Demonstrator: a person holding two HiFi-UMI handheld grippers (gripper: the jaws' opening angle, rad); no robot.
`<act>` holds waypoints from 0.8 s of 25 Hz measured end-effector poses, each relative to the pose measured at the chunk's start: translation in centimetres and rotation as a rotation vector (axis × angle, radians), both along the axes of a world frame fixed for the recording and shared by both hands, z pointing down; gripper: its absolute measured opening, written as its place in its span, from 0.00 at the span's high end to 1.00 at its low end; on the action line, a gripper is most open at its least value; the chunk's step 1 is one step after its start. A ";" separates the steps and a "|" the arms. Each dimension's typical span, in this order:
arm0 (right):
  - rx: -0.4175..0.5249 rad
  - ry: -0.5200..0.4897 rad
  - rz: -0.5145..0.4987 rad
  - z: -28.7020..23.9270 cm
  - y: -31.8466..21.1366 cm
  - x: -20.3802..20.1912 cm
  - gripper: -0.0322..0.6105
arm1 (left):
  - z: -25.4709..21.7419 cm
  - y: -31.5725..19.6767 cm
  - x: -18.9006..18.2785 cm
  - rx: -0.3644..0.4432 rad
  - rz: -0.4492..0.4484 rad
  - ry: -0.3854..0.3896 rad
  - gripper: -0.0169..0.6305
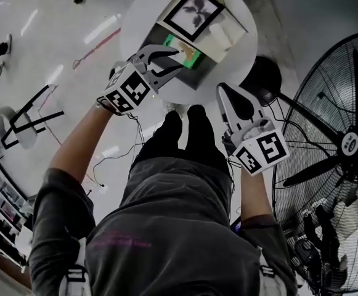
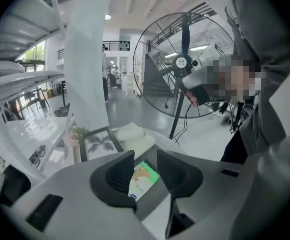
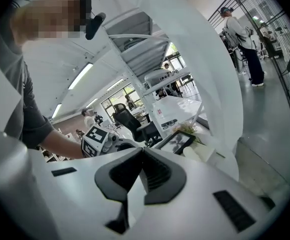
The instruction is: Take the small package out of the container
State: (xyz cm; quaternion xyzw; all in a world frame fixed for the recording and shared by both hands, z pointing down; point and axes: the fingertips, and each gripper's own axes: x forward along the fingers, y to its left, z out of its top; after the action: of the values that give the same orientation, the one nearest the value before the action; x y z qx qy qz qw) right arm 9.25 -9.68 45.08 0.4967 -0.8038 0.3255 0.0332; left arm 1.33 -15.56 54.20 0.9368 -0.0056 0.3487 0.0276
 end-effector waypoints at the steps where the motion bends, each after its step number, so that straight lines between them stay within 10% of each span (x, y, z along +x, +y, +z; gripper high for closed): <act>1: -0.008 -0.003 0.004 0.3 0.2 0.2 0.92 | 0.6 0.0 0.2 0.007 0.022 -0.017 0.73; 20: -0.103 -0.036 0.005 4.9 1.8 1.3 0.92 | 11.1 0.3 1.7 0.214 0.339 -0.389 0.55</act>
State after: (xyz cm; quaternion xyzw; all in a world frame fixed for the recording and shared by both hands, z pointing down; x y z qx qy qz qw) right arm 10.57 -7.93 49.98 0.4904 -0.7853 0.3754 0.0432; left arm 2.98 -15.30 65.26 0.8375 0.1090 0.5190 -0.1319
